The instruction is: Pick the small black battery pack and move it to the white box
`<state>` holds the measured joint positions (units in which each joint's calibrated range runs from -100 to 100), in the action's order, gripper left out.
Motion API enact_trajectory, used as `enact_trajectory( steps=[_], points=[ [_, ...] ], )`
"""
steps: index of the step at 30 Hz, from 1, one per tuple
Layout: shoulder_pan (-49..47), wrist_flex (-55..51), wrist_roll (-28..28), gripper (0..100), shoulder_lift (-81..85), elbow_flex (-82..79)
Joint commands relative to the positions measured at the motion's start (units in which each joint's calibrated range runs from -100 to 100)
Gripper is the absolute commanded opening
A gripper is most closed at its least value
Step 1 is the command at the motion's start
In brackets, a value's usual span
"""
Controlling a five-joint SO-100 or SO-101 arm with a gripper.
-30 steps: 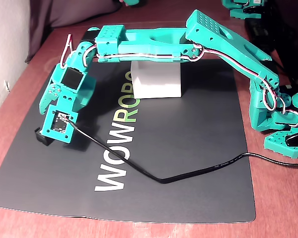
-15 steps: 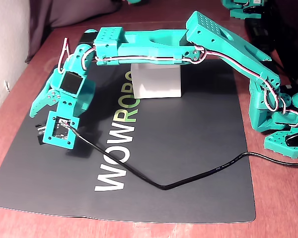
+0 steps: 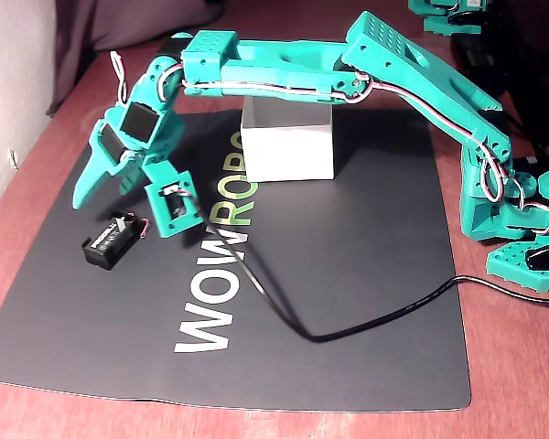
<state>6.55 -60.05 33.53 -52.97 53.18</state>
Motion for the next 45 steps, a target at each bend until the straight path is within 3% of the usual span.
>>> enact_trajectory(
  steps=[1,12,21,28,38,45],
  points=[
    [1.13,0.37,6.44,28,4.52,1.56],
    [-1.80,1.24,27.90,28,4.61,1.92],
    [-7.43,8.08,37.35,29,3.56,1.29],
    [-9.07,15.88,41.64,28,0.66,1.01],
    [-7.20,14.83,43.17,28,-0.04,1.01],
    [-4.73,8.34,43.17,29,0.23,1.47]
  ],
)
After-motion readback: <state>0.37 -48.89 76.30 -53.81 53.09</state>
